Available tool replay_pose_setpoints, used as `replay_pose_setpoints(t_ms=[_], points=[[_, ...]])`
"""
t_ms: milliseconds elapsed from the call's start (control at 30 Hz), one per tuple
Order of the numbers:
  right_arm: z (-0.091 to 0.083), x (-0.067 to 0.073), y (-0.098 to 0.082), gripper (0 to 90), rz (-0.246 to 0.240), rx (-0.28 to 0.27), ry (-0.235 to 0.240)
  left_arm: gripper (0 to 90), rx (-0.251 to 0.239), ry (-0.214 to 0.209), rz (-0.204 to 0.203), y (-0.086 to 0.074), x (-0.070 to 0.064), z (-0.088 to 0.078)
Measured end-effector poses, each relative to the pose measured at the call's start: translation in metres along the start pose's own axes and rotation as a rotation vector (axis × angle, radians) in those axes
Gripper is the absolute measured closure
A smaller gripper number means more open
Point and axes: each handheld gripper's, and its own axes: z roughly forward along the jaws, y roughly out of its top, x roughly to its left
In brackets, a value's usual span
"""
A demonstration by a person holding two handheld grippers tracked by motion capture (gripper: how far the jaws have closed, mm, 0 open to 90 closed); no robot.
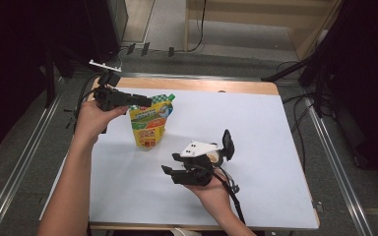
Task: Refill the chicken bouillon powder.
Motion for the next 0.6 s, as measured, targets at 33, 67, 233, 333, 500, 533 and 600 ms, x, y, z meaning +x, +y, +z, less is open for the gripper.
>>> replay_pose_setpoints(t_ms=[33,67,233,333,500,533,600], points=[[-0.002,-0.001,0.002,48.3,0.002,0.008,0.004,50.8,0.004,0.002,0.003,0.000,0.000,-0.003],[-0.003,-0.002,0.002,48.4,0.003,0.010,0.008,50.2,0.002,0.003,0.000,0.000,-0.001,-0.005],[-0.009,-0.005,0.005,48.4,0.003,0.019,0.016,47.2,-0.006,0.012,-0.008,-0.003,0.000,-0.014],[-0.012,-0.006,0.006,48.5,0.005,0.023,0.018,45.8,-0.011,0.017,-0.016,-0.005,0.000,-0.019],[-0.017,-0.011,0.007,48.9,0.008,0.021,0.015,45.2,-0.023,0.023,-0.028,-0.008,0.002,-0.025],[-0.017,-0.011,0.007,48.9,0.008,0.021,0.015,45.2,-0.023,0.023,-0.028,-0.008,0.002,-0.025],[-0.019,-0.015,0.008,49.5,0.016,0.020,0.016,44.9,-0.025,0.024,-0.029,-0.009,0.003,-0.028]])
